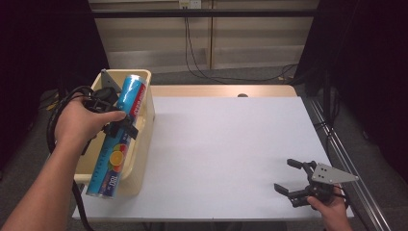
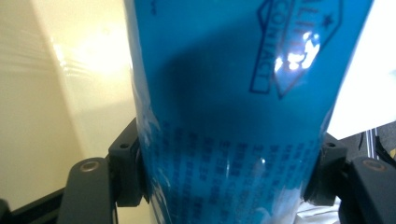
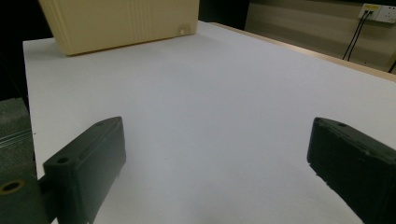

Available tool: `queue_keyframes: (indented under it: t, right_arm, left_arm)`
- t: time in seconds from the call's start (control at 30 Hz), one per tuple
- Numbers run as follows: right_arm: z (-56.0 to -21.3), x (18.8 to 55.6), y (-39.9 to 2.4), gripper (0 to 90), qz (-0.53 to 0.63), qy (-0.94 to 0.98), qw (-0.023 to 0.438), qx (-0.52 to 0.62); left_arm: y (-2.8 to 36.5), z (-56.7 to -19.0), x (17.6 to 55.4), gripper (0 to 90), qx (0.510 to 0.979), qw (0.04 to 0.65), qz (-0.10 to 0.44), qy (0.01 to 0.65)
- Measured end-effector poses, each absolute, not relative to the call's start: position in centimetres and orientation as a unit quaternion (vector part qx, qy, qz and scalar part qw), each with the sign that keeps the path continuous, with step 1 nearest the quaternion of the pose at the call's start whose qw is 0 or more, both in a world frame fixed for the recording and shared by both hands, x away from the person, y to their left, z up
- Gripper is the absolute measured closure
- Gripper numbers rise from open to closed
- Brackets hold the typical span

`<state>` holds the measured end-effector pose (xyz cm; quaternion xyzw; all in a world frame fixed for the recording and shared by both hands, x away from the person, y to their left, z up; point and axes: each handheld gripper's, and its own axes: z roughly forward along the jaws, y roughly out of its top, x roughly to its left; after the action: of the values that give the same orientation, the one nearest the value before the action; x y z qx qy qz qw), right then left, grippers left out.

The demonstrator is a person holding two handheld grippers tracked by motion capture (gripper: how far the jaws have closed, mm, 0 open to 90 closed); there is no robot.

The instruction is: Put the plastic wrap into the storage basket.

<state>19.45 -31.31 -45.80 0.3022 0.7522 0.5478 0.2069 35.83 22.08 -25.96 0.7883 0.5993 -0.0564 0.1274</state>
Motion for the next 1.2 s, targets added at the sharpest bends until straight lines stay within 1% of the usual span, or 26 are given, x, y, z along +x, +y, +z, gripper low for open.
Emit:
queue_keyframes:
  t: [0.27,0.7,1.2]
  right_arm:
    - [-45.8,19.4,-31.4,4.2,0.549,0.751,0.207,0.303]
    - [-45.8,19.4,-31.3,4.2,0.548,0.753,0.206,0.301]
    - [-45.8,19.4,-31.2,4.2,0.548,0.753,0.207,0.300]
  left_arm:
    - [22.7,-27.3,35.9,32.0,0.778,0.119,-0.053,0.614]
    - [23.7,-28.3,35.9,32.0,0.761,0.119,-0.053,0.635]
    - [23.6,-29.7,36.0,32.0,0.750,0.104,-0.046,0.651]
